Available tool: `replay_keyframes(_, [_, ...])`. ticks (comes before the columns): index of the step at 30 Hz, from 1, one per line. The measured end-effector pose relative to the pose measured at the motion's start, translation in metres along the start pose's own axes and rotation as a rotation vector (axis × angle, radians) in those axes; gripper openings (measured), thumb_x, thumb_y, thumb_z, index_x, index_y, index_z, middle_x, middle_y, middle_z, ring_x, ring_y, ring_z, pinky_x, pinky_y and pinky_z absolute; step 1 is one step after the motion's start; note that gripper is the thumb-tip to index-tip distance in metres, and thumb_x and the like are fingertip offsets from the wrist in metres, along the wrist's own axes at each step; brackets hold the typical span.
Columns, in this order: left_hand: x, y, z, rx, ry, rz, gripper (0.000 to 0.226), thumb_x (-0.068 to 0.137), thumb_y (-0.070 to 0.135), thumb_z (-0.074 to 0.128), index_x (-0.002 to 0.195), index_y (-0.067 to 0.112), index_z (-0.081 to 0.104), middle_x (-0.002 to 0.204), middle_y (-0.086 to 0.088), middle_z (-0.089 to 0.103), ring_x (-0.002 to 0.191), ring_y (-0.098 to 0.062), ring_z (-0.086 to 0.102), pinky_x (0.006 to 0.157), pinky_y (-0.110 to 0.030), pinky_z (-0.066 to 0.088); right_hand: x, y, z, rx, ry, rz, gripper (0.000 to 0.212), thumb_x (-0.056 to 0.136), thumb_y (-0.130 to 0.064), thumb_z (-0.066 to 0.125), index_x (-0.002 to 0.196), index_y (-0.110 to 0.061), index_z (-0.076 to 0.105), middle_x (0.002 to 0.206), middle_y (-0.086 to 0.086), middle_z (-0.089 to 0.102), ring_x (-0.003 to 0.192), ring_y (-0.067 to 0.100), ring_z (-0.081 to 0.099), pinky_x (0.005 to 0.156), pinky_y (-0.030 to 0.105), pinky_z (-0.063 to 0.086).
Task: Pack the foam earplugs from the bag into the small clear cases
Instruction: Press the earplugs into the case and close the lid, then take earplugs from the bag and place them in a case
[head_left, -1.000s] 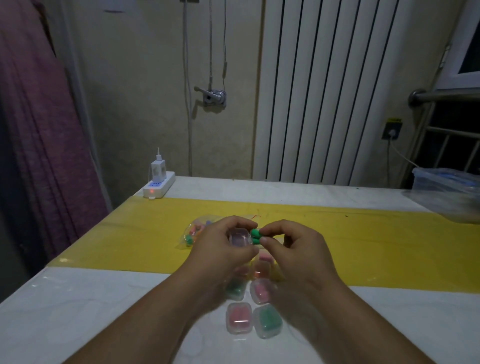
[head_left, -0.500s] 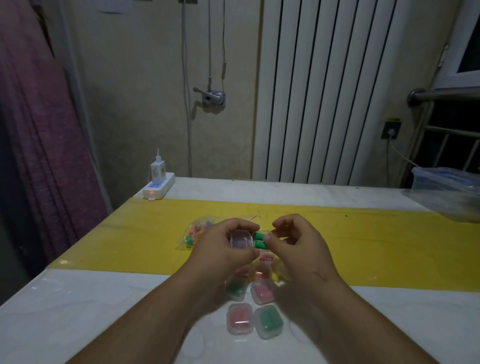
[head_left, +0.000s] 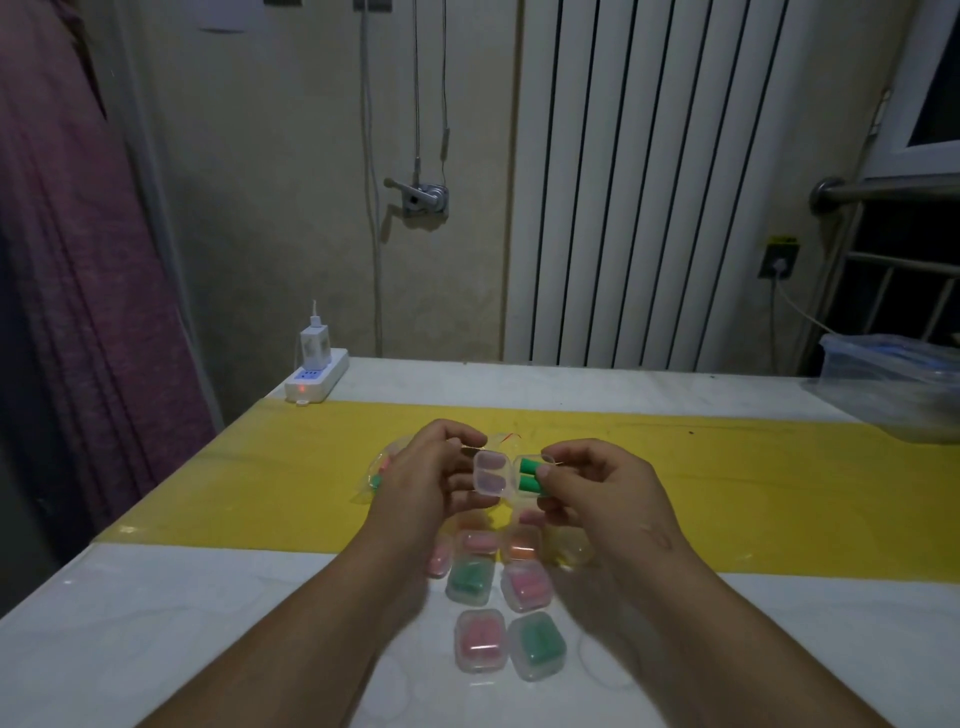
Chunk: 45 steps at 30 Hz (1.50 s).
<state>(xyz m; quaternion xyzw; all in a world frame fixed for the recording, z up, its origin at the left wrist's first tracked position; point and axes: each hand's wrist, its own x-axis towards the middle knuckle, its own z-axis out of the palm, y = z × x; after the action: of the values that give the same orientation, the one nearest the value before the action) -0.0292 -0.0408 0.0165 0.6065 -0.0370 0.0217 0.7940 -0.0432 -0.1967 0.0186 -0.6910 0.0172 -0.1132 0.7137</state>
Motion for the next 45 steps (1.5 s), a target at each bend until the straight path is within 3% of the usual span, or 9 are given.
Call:
replay_keyframes(7, [-0.003, 0.002, 0.001, -0.05, -0.067, -0.05, 0.023, 0.087, -0.005, 0.05, 0.095, 0.008, 0.068, 0.092, -0.021, 0.073, 0.073, -0.027, 0.067, 0.059, -0.032, 0.053, -0.001, -0.004, -0.002, 0.008, -0.001, 0.001, 0.012, 0.086, 0.003, 0.066, 0.098, -0.002, 0.065, 0.078, 0.014, 0.065, 0.048, 0.01, 0.061, 0.045, 0.02, 0.05])
replay_keyframes(13, [-0.01, -0.005, 0.003, -0.113, -0.268, -0.106, 0.024, 0.093, -0.003, 0.056, 0.11, 0.009, 0.067, 0.088, -0.017, 0.069, 0.07, -0.027, 0.068, 0.05, -0.028, 0.043, -0.004, -0.004, -0.001, -0.02, -0.046, 0.01, 0.018, 0.083, 0.006, 0.068, 0.099, -0.001, 0.065, 0.073, 0.009, 0.062, 0.045, 0.008, 0.058, 0.045, 0.022, 0.05])
replay_keyframes(17, [-0.006, -0.006, 0.001, -0.052, -0.191, -0.03, 0.024, 0.088, -0.001, 0.065, 0.104, 0.016, 0.069, 0.085, -0.012, 0.064, 0.073, -0.024, 0.061, 0.051, -0.031, 0.046, -0.002, -0.005, 0.003, 0.1, -0.09, 0.058, 0.01, 0.091, 0.0, 0.06, 0.094, 0.0, 0.069, 0.079, 0.017, 0.065, 0.063, 0.022, 0.058, 0.076, 0.049, 0.055])
replay_keyframes(21, [-0.004, -0.007, 0.0, -0.01, -0.149, 0.003, 0.019, 0.084, 0.001, 0.07, 0.098, 0.015, 0.071, 0.084, -0.01, 0.065, 0.072, -0.024, 0.06, 0.056, -0.036, 0.048, -0.005, -0.005, 0.003, -0.029, -0.121, -0.004, 0.01, 0.087, -0.015, 0.069, 0.094, -0.008, 0.071, 0.08, 0.006, 0.07, 0.067, 0.017, 0.062, 0.071, 0.04, 0.056])
replay_keyframes(25, [-0.002, -0.008, 0.002, 0.006, -0.112, 0.034, 0.011, 0.091, 0.009, 0.063, 0.095, 0.013, 0.072, 0.085, -0.011, 0.068, 0.069, -0.021, 0.06, 0.058, -0.033, 0.049, -0.002, -0.006, -0.002, -0.126, -0.04, -0.043, 0.006, 0.085, -0.005, 0.071, 0.085, -0.011, 0.07, 0.074, 0.005, 0.069, 0.059, 0.012, 0.061, 0.052, 0.02, 0.052])
replay_keyframes(29, [0.002, -0.005, -0.002, 0.069, -0.03, 0.112, 0.012, 0.093, 0.01, 0.06, 0.09, 0.011, 0.071, 0.081, -0.009, 0.068, 0.066, -0.02, 0.057, 0.049, -0.027, 0.05, 0.007, -0.011, -0.018, -0.158, 0.041, -0.071, 0.006, 0.084, -0.006, 0.073, 0.08, -0.011, 0.072, 0.068, 0.005, 0.068, 0.059, 0.014, 0.059, 0.057, 0.025, 0.053])
replay_keyframes(33, [0.002, -0.003, -0.004, 0.173, 0.02, 0.177, 0.013, 0.092, 0.006, 0.061, 0.086, 0.011, 0.071, 0.074, -0.004, 0.066, 0.06, -0.014, 0.054, 0.047, -0.022, 0.046, 0.01, -0.016, -0.033, -0.322, -0.135, 0.112, 0.005, 0.078, -0.014, 0.079, 0.079, -0.011, 0.076, 0.067, 0.0, 0.068, 0.062, 0.011, 0.057, 0.058, 0.027, 0.046])
replay_keyframes(38, [0.004, -0.005, -0.009, 0.227, 0.091, 0.195, 0.014, 0.09, 0.007, 0.065, 0.085, 0.018, 0.073, 0.075, -0.005, 0.064, 0.062, -0.014, 0.05, 0.048, -0.018, 0.042, 0.004, -0.023, -0.039, -0.612, -0.262, 0.235, 0.012, 0.072, -0.009, 0.082, 0.081, -0.004, 0.075, 0.05, -0.005, 0.059, 0.038, 0.004, 0.047, 0.039, 0.014, 0.034])
replay_keyframes(45, [0.015, -0.006, -0.017, 0.249, 0.187, 0.223, 0.024, 0.089, 0.0, 0.061, 0.086, 0.021, 0.072, 0.086, -0.012, 0.069, 0.078, -0.018, 0.061, 0.059, -0.019, 0.048, 0.003, -0.014, -0.033, -0.918, -0.304, 0.165, 0.011, 0.071, -0.016, 0.085, 0.067, -0.018, 0.075, 0.069, -0.004, 0.071, 0.063, 0.007, 0.063, 0.063, 0.022, 0.054])
